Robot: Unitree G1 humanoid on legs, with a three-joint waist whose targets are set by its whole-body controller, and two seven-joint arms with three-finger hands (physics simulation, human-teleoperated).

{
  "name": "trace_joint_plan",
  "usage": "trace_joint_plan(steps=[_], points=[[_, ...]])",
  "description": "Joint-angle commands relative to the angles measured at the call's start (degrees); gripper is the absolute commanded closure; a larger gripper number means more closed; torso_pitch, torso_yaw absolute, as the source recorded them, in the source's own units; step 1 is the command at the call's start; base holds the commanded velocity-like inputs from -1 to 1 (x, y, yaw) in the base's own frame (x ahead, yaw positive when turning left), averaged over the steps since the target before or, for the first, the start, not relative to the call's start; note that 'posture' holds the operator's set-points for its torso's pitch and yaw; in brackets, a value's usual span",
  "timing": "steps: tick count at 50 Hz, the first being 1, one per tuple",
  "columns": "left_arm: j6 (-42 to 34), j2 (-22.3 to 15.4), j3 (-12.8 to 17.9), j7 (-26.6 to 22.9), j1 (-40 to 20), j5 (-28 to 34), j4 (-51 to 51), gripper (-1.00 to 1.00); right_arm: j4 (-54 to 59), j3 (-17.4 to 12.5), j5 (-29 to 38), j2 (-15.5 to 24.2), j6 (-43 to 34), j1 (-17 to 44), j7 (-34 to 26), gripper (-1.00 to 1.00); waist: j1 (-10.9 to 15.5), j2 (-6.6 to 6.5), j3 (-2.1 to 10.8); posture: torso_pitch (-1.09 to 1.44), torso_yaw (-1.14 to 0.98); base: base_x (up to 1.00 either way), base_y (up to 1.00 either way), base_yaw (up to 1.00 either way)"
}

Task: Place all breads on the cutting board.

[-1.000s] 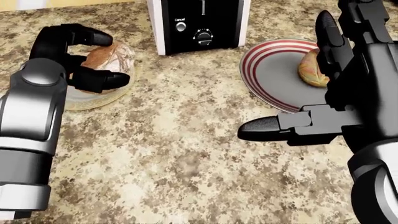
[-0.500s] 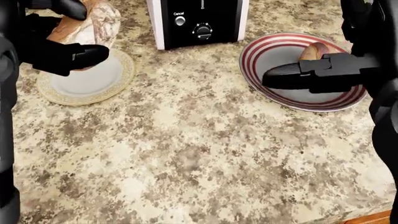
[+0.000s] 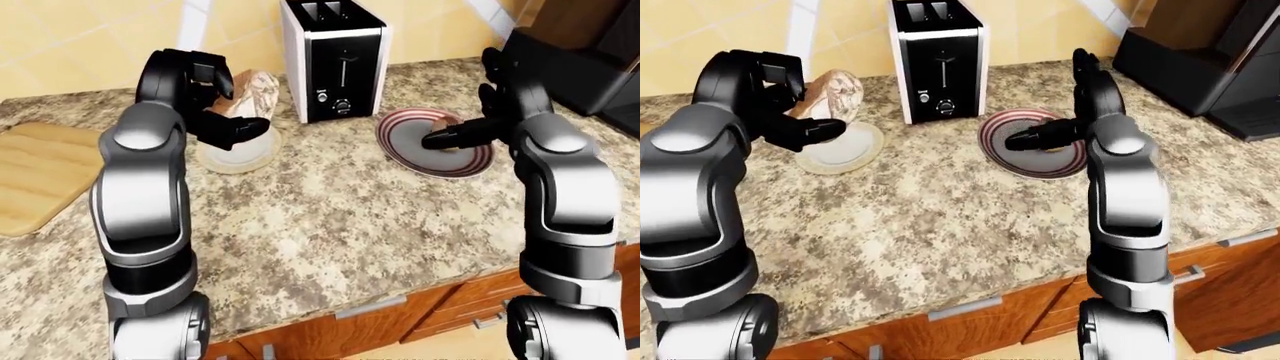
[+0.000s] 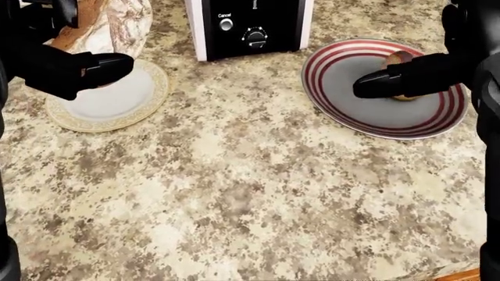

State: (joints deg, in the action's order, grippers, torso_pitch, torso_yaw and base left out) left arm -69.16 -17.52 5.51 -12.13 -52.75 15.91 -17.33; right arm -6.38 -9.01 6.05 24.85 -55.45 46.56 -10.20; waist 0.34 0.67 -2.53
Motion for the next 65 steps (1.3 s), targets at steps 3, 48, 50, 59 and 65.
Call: trace_joint_plan(steps=[3, 48, 50, 59, 65], points=[[1.5, -0.3, 0.4, 0.1, -1.9, 0.7, -1.5, 1.0, 1.4, -0.1, 4.2, 0.4, 3.4, 3.3, -1.3, -1.0, -0.1, 0.16, 1.62, 0.0, 0.0, 0.0, 0.0, 0.0], [2.9, 0.4, 0.2, -0.4, -2.1, 1.6, -0.4, 1.0, 26.2, -0.1, 11.2, -1.6, 17.7, 5.0, 0.7, -0.48, -0.1, 0.28, 2.03, 0.0, 0.0, 0.0, 0.0, 0.0], [2.8, 0.4, 0.1, -0.4, -2.0, 1.7, -0.6, 1.0, 26.8, 0.0, 11.3, -1.7, 18.2, 4.8, 0.9, -0.4, -0.1, 0.34, 2.05, 0.0, 0.0, 0.0, 0.0, 0.0], [1.9, 0.3, 0.1, -0.9, -1.8, 1.8, -2.1, 1.0, 29.9, 1.4, 14.3, -1.7, 21.0, 3.8, 1.6, -0.25, -0.1, 0.45, 2.17, 0.0, 0.0, 0.0, 0.0, 0.0], [1.8, 0.5, 0.2, -1.0, -1.6, 1.5, -2.5, 1.0, 35.1, 2.1, 17.7, -2.5, 24.7, 4.5, 2.9, -0.21, -0.1, 0.57, 2.29, 0.0, 0.0, 0.0, 0.0, 0.0]])
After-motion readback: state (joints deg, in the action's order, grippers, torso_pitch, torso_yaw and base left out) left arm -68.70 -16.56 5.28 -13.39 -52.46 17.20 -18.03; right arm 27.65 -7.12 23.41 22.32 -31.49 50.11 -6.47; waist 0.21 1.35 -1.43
